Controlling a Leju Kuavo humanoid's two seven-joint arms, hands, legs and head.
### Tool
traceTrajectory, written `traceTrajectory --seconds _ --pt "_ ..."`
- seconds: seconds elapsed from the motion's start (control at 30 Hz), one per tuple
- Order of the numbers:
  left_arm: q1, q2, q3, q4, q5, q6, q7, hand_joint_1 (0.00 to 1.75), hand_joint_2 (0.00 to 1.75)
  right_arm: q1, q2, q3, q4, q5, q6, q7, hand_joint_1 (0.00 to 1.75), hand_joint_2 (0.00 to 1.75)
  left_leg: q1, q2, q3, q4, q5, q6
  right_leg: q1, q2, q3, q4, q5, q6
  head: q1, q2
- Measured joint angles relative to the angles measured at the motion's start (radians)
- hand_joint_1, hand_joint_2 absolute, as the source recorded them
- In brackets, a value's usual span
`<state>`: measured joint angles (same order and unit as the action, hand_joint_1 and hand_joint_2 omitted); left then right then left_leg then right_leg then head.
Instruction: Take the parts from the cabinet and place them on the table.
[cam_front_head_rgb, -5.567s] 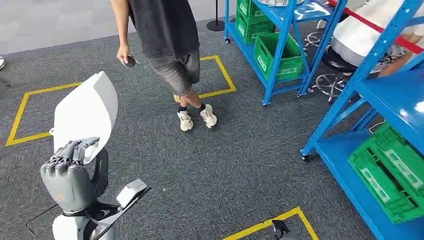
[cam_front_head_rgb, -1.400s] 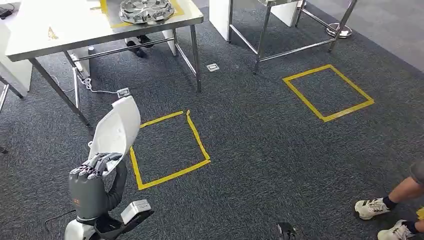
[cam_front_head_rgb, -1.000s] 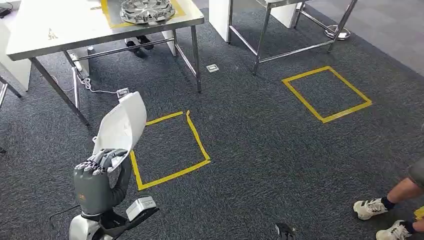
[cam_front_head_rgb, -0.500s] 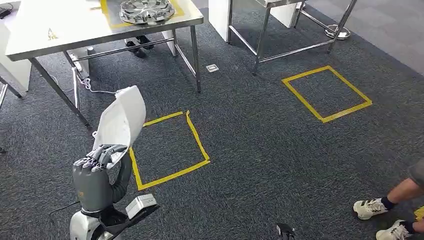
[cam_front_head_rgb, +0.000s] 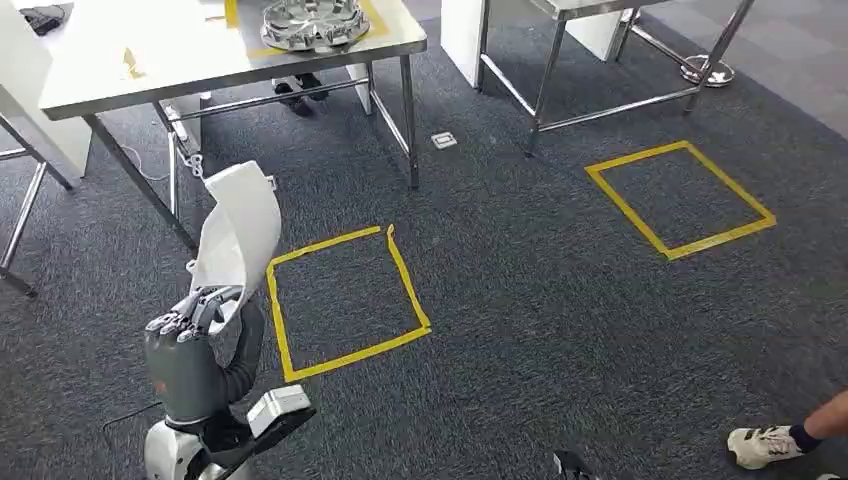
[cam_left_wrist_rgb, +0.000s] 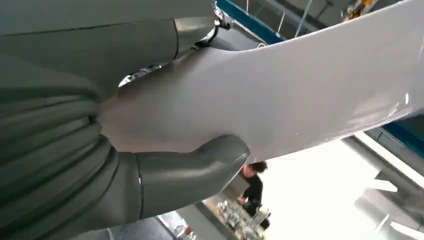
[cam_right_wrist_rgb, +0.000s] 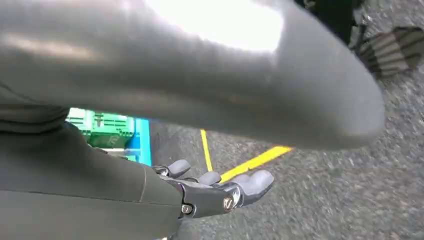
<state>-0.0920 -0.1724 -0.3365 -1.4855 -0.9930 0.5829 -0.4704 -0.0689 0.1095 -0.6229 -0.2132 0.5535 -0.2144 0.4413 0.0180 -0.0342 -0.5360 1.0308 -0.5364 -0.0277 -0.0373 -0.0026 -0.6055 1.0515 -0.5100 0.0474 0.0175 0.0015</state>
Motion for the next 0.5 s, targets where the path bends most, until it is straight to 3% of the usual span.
traceTrajectory --seconds 0.07,0.13,0.17,0.2,0.27,0.33,0.37,0.4,0.47,0.5 --pt "0.005 0.0 0.001 -0.003 0.008 0.001 -0.002 1.75 1.75 0.006 -0.001 0.0 0.0 0.002 -0.002 0.011 0.0 0.0 0.006 -0.001 0.024 0.005 -0.008 -0.012 0.0 0.0 0.01 0.004 -0.003 -0.023 -0.001 0.0" --pt "0.006 0.0 0.003 -0.008 0.018 0.001 -0.003 1.75 1.75 0.003 -0.003 0.0 -0.002 0.005 -0.002 0.024 0.0 0.0 0.008 0.011 0.013 0.042 -0.004 -0.018 0.001 0.001 0.045 0.001 -0.015 -0.043 -0.003 0.0" --pt "0.004 -0.001 0.003 -0.012 0.026 0.003 -0.006 1.75 1.75 0.002 -0.003 0.0 -0.002 0.009 -0.002 0.023 0.0 0.0 0.007 0.022 -0.025 0.108 -0.003 -0.018 0.004 0.0 0.06 -0.002 -0.025 -0.052 -0.009 0.0" --pt "0.004 -0.003 0.005 -0.013 0.028 0.003 -0.008 1.75 1.75 0.002 -0.005 0.0 -0.002 0.011 -0.002 0.017 0.0 0.0 0.005 0.026 -0.084 0.19 -0.013 -0.019 0.006 -0.001 0.073 -0.004 -0.035 -0.056 -0.008 0.0" --pt "0.014 -0.002 0.008 -0.013 0.035 0.003 -0.01 1.75 1.75 0.003 -0.005 0.0 -0.002 0.013 0.0 0.011 0.0 0.0 0.002 0.028 -0.196 0.311 -0.069 -0.014 0.012 -0.001 0.101 -0.01 -0.057 -0.059 -0.008 0.0" --pt "0.021 -0.002 0.014 -0.013 0.035 0.008 -0.015 1.75 1.75 0.006 -0.005 0.0 -0.002 0.021 -0.003 0.013 0.0 0.0 -0.007 0.027 -0.244 0.298 -0.086 0.0 0.016 0.002 0.136 -0.014 -0.082 -0.06 -0.009 0.0" --pt "0.022 -0.002 0.016 -0.013 0.038 0.013 -0.018 1.75 1.75 0.007 -0.005 0.0 -0.002 0.023 -0.004 0.013 0.0 0.0 -0.015 0.027 -0.246 0.248 -0.069 0.011 0.017 0.004 0.159 -0.019 -0.097 -0.061 -0.008 0.0" --pt "0.023 -0.003 0.02 -0.013 0.041 0.018 -0.024 1.75 1.75 0.006 -0.005 0.0 -0.002 0.027 -0.006 0.013 0.0 0.0 -0.027 0.027 -0.238 0.172 -0.014 0.025 0.017 0.004 0.184 -0.026 -0.112 -0.06 -0.008 0.0" --pt "0.029 -0.002 0.029 -0.012 0.046 0.023 -0.027 1.75 1.75 0.009 0.001 0.0 0.001 0.03 -0.006 0.01 0.0 0.0 -0.052 0.026 -0.234 0.023 0.195 0.054 0.021 0.005 0.218 -0.038 -0.138 -0.056 -0.013 0.0" --pt "0.033 -0.002 0.03 -0.013 0.047 0.024 -0.031 1.75 1.75 0.006 0.001 -0.001 0.0 0.03 -0.006 -0.002 0.0 0.0 -0.057 0.013 -0.221 0.015 0.206 0.056 0.026 0.011 0.23 -0.05 -0.153 -0.05 -0.014 0.0"
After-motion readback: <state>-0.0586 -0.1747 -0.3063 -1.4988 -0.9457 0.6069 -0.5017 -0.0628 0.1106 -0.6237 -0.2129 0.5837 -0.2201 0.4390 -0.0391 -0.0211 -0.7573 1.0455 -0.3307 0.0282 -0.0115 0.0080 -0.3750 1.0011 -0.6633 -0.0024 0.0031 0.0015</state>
